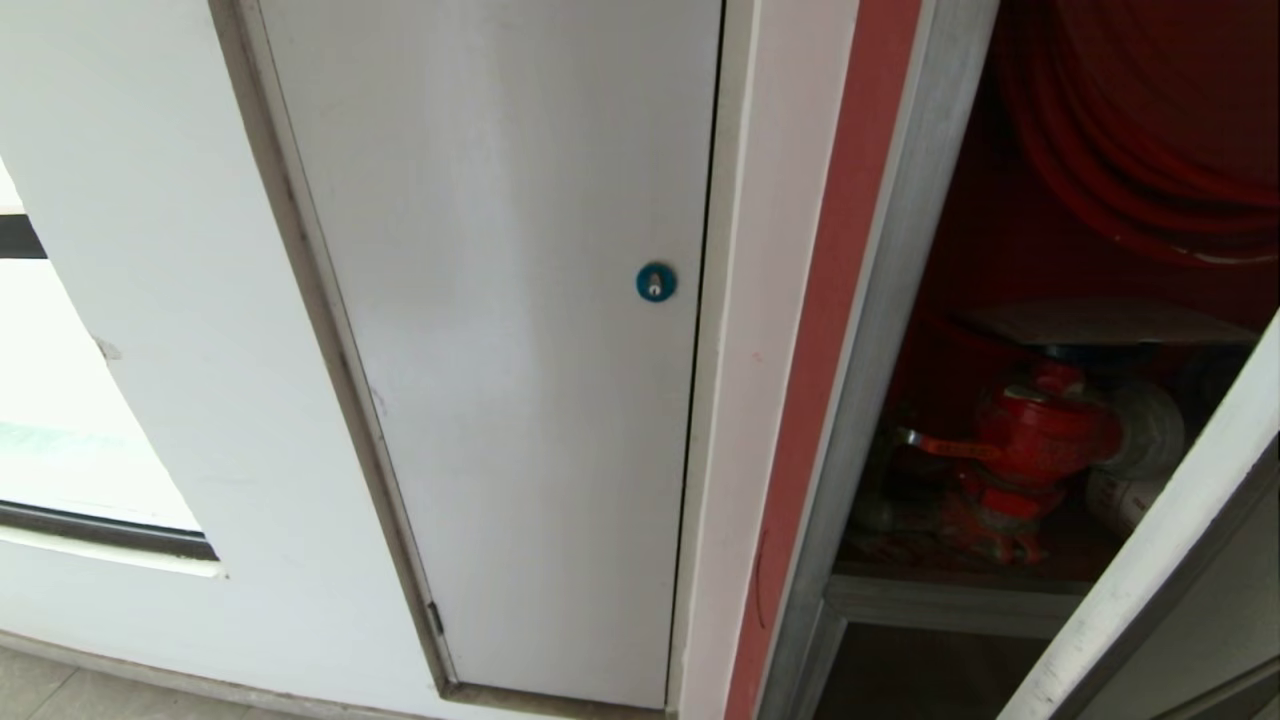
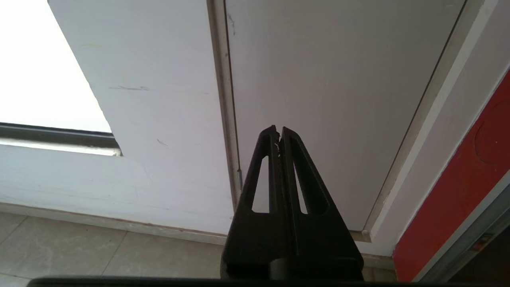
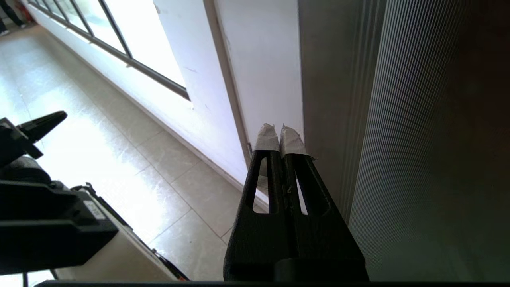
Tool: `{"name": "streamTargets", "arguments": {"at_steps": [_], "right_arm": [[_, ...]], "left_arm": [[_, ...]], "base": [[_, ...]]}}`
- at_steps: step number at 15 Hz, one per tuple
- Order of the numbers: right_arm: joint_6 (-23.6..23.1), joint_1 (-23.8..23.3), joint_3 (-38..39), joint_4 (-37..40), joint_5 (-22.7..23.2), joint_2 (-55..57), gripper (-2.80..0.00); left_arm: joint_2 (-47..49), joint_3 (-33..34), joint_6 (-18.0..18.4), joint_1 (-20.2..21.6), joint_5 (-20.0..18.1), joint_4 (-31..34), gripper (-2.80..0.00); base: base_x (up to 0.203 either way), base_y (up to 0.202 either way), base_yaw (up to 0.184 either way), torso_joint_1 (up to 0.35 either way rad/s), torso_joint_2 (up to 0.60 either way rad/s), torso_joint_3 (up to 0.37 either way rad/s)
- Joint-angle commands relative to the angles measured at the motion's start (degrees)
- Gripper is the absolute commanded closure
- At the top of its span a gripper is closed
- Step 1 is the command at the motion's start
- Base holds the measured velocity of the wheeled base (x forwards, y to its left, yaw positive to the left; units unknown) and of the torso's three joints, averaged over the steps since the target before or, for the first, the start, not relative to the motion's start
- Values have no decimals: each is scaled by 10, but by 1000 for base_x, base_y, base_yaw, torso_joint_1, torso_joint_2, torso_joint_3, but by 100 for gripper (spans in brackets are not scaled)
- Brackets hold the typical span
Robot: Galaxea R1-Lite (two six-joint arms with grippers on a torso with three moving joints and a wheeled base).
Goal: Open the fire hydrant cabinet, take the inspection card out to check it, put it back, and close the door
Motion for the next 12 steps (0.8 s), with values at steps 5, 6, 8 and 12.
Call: {"name": "streamTargets", "arguments": {"at_steps": [5, 6, 8, 12], "right_arm": [[-15, 0, -1, -65, -33, 97, 0], [-29, 0, -2, -72, -42, 108, 0], [-43, 1, -11, -74, -43, 128, 0], [-45, 1, -38, -76, -43, 172, 0]], "left_arm": [[0, 4, 0, 0, 0, 0, 0], [0, 4, 0, 0, 0, 0, 0], [0, 4, 0, 0, 0, 0, 0], [0, 4, 0, 0, 0, 0, 0]], "base": [[0, 0, 0, 0, 0, 0], [0, 0, 0, 0, 0, 0], [0, 0, 0, 0, 0, 0], [0, 0, 0, 0, 0, 0]]}}
